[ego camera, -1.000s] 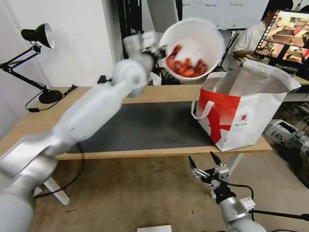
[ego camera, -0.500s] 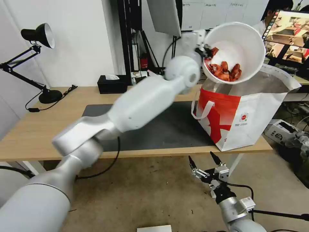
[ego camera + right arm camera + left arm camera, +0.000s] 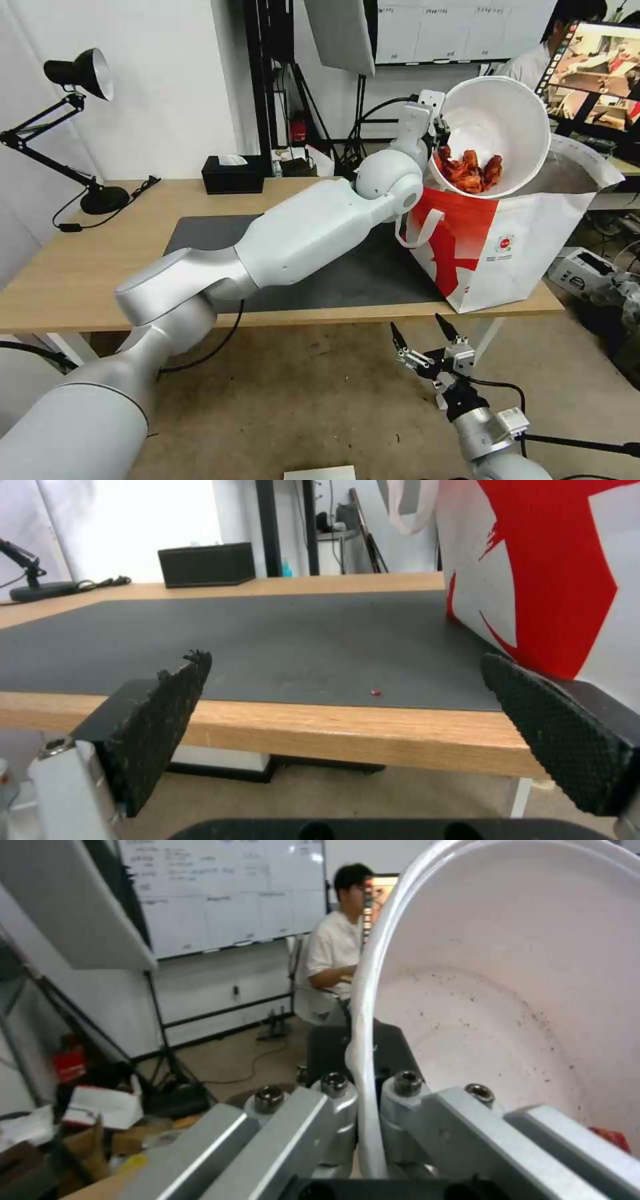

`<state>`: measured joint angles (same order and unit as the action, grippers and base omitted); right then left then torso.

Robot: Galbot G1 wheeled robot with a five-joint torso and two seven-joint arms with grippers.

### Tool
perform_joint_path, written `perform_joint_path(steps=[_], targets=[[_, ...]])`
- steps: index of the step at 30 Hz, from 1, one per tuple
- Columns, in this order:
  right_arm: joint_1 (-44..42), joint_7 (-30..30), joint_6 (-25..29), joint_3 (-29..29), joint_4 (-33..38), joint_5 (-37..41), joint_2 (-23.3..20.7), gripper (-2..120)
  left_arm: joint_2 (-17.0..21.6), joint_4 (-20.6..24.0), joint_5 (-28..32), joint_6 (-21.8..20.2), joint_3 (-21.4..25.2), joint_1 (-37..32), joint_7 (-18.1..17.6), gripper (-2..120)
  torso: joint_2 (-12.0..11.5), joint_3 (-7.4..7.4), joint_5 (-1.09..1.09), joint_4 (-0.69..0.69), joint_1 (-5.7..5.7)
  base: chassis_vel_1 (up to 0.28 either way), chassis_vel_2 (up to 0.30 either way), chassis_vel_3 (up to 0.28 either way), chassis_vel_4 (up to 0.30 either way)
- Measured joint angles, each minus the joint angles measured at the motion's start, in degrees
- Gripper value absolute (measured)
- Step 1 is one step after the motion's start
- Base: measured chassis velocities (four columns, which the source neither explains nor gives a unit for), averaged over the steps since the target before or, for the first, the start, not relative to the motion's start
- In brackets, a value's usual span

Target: Pick up the trash from the table and place it into the takeout bag.

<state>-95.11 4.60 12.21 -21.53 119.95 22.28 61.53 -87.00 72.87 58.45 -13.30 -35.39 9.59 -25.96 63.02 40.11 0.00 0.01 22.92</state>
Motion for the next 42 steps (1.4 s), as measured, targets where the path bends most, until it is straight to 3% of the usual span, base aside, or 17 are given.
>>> perform_joint_path(steps=[5,16,18,22,29,39,42], targets=[[0.0,0.0,0.0,0.0,0.0,0.0,0.0,100,0.19,0.32,1.27,-0.68,-0.89,0.24,3.52,0,0.0,-0.01,0.0,-0.01,-0.01,0.0,0.0,0.0,0.0],[0.0,0.0,0.0,0.0,0.0,0.0,0.0,100,0.12,-3.67,1.47,-3.28,-4.15,1.2,13.86,0,0.0,0.0,0.0,-0.01,0.0,0.0,0.0,0.0,0.0],[0.0,0.0,0.0,0.0,0.0,0.0,0.0,100,0.37,-3.9,2.5,-4.99,-5.0,1.79,17.34,0,0.0,0.0,0.0,-0.01,0.0,0.0,0.0,0.0,0.0],[0.0,0.0,0.0,0.0,0.0,0.0,0.0,100,0.33,-4.92,4.25,-7.2,-6.26,2.87,19.87,0,0.01,-0.01,0.0,-0.01,0.0,0.0,0.0,0.0,0.0],[0.0,0.0,0.0,0.0,0.0,0.0,0.0,100,-1.78,-9.03,4.98,-8.42,-7.57,3.9,20.85,0,0.01,-0.01,0.0,-0.01,-0.01,0.0,0.0,0.0,0.0],[0.0,0.0,0.0,0.0,0.0,0.0,0.0,100,-2.54,-10.39,4.45,-8.48,-7.85,3.81,19.83,1,0.0,0.0,0.0,-0.01,0.0,0.0,0.0,0.0,0.0],[0.0,0.0,0.0,0.0,0.0,0.0,0.0,100,-2.32,-10.16,4.59,-8.7,-7.57,3.81,19.45,11,0.0,0.0,0.0,-0.01,0.0,0.0,0.0,0.0,0.0]])
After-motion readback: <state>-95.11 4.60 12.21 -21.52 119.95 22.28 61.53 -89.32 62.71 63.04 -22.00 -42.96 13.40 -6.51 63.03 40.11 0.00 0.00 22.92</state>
